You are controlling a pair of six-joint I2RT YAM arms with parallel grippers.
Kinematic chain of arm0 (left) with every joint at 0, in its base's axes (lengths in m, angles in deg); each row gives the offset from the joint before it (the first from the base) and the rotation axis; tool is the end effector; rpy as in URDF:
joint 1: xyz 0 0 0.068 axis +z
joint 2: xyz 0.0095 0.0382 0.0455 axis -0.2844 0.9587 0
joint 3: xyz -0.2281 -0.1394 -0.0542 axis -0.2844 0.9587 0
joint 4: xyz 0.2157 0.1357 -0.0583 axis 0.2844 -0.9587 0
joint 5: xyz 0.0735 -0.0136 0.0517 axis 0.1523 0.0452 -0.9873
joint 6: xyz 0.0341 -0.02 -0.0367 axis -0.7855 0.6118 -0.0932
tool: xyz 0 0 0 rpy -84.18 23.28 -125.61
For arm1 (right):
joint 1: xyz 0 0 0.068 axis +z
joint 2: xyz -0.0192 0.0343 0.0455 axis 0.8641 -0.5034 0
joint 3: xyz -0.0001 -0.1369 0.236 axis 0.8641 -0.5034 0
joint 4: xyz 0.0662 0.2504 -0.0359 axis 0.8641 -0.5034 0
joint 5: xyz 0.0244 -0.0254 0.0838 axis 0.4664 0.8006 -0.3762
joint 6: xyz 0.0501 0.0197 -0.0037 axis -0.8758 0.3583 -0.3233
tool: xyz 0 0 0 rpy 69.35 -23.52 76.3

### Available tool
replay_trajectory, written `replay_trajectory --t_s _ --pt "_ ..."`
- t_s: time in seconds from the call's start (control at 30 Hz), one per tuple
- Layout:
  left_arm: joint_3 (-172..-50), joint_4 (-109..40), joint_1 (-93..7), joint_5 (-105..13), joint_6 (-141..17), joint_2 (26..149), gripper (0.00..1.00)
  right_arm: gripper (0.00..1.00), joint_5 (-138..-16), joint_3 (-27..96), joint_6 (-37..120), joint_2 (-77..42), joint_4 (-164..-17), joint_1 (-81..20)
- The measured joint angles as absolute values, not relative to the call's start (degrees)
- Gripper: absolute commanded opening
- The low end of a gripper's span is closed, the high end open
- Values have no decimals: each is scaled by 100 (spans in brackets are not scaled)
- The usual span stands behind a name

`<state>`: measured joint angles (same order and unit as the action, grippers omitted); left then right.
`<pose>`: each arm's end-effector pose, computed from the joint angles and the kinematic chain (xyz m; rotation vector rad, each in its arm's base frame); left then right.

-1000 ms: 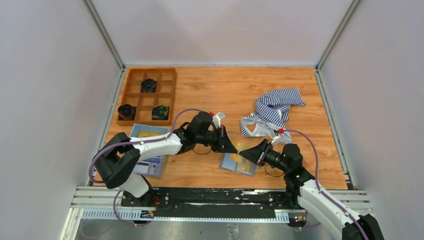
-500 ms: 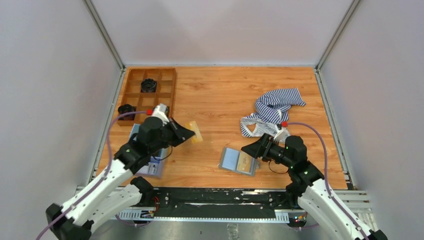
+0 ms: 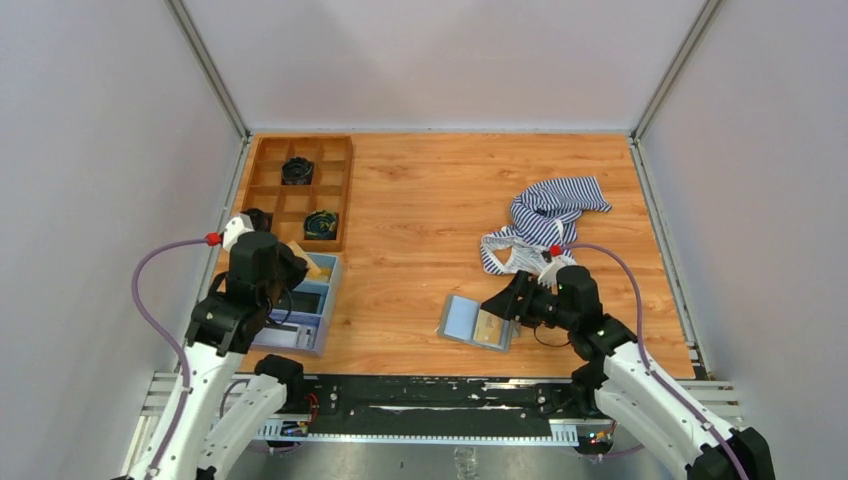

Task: Take the credit cards out of the card holder
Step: Place the credit card in the storage box.

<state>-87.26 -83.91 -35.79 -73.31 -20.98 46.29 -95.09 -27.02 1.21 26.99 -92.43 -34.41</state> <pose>0.1126 -0.0270 0.3197 -0.8067 1.9906 -0.3816 0.1322 0.0797 0.1899 0.0998 2.1822 1.2162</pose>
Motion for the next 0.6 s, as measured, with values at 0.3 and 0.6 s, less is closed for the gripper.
replay_trajectory --t_s 0.3,0.6 --pt "-7812 -7823 -1813 -6179 -2406 5105 0 71 -9512 -2702 169 2150 -9077 -3446" --pt "-7336 -6831 -1623 -5707 -2163 5416 0 70 -9571 -2210 202 974 -8856 -3658"
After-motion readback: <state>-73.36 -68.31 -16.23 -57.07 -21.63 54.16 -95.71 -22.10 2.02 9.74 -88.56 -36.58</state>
